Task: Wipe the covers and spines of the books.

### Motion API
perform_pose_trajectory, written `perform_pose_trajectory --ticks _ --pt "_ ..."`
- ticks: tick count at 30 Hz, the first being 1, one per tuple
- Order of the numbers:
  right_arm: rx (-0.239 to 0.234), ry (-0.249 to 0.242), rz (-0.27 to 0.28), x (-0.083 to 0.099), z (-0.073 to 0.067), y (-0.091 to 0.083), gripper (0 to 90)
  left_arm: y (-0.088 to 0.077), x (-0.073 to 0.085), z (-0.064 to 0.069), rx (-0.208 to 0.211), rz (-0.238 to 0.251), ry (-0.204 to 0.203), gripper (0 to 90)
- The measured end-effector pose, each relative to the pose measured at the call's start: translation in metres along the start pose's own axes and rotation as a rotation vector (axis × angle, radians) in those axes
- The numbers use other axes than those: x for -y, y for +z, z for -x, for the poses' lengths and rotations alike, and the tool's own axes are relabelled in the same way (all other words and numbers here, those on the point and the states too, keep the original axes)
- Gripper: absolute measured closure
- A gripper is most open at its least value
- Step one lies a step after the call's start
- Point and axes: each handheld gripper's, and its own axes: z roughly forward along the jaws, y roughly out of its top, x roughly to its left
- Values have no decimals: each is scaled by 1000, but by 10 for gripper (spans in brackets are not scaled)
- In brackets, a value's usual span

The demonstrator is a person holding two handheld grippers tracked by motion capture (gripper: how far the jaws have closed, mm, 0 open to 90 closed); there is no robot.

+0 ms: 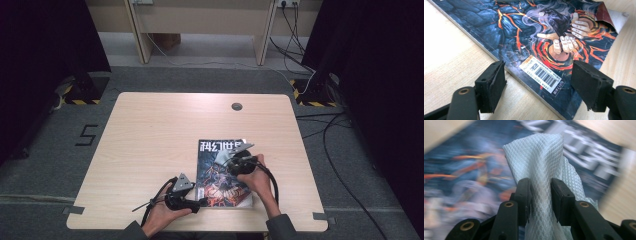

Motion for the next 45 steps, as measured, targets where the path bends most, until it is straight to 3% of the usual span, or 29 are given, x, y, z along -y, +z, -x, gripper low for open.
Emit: perform_pose_trajectory --ticks 1,4,9,10,13,19,29,34,35,36,39,41,45 --pt "31 25 2 4 10 -2 693 0 1 1 6 2 -3 265" --pt "53 94 11 13 30 -7 702 -2 2 3 24 -2 9 255" --pt "61 96 8 14 32 -7 701 -5 3 9 55 -28 36 241" --pt "66 90 4 13 31 -7 701 -4 3 12 24 -41 89 251" --pt "67 89 3 13 31 -7 701 -3 3 14 6 -54 120 253" --pt "85 90 5 11 29 -6 708 -1 -1 17 -20 -69 124 254" --pt "37 75 16 5 15 0 709 13 -13 12 -54 -59 103 300" --pt "-27 -3 10 -6 -14 5 710 12 -12 11 -43 -46 82 311" --pt "-27 -3 10 -6 -14 5 710 12 -12 11 -43 -46 82 315" --pt "-50 -38 8 -10 -25 7 711 11 -12 9 -34 -41 67 320" --pt "-33 -80 -1 -13 -31 7 704 2 -11 6 -17 -21 45 315" --pt "-48 -50 5 -11 -26 7 694 -6 -11 3 -11 -19 43 306" --pt "-32 -18 8 -10 -20 7 695 -20 -4 -1 -3 -25 20 298"
